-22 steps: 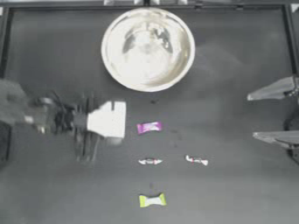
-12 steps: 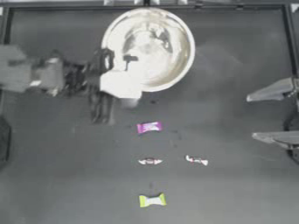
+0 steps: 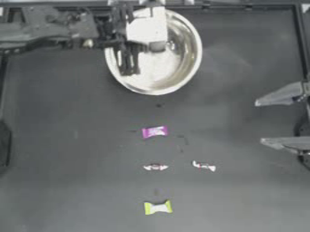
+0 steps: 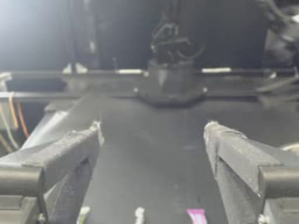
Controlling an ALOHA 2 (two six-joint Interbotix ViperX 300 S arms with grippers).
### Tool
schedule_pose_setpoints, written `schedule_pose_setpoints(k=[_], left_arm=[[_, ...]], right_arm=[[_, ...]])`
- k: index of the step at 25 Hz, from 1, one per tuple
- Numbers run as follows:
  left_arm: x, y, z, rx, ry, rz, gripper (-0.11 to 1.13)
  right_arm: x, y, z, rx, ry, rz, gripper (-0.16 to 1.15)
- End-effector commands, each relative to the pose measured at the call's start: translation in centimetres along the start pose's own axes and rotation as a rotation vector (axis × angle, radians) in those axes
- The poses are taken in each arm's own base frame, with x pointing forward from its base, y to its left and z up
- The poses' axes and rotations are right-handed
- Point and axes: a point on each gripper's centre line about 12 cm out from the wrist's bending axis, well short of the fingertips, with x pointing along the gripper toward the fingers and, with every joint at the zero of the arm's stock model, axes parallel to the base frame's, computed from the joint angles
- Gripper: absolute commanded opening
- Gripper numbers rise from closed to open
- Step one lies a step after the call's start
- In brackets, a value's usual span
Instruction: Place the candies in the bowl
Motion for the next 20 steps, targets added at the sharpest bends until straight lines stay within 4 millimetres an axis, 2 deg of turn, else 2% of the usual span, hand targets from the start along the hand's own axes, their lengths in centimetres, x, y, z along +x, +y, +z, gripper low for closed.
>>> schedule_pose_setpoints(k=[1,4,6,11,13,17,20], left_arm=[[0.2,1.7,1.2,-0.015,-0.037,0.031,0.34],[1.8,2.2,0.8,-0.024,-0.017,0.031,0.37],[2.2,2.3,0.8,-0.026,-0.013,0.031,0.45],[2.3,3.1,0.6,-0.046,-0.019,0.045,0.94],[2.4,3.3,0.6,-0.052,-0.023,0.048,1.07],[1.8,3.4,0.8,-0.054,-0.034,0.051,0.98],[0.4,3.1,1.2,-0.055,-0.056,0.050,0.97]], right_arm=[[0.1,-0.2,0.4,0.001,-0.014,-0.011,0.99],[0.1,-0.3,0.2,0.001,-0.010,-0.014,0.99],[0.1,-0.3,0.2,0.001,-0.008,-0.014,0.99],[0.1,-0.3,0.2,0.001,-0.008,-0.014,0.99],[0.1,-0.3,0.2,0.001,-0.008,-0.014,0.99],[0.1,-0.3,0.1,0.001,-0.007,-0.015,0.99],[0.1,-0.3,0.1,0.001,-0.007,-0.016,0.99]])
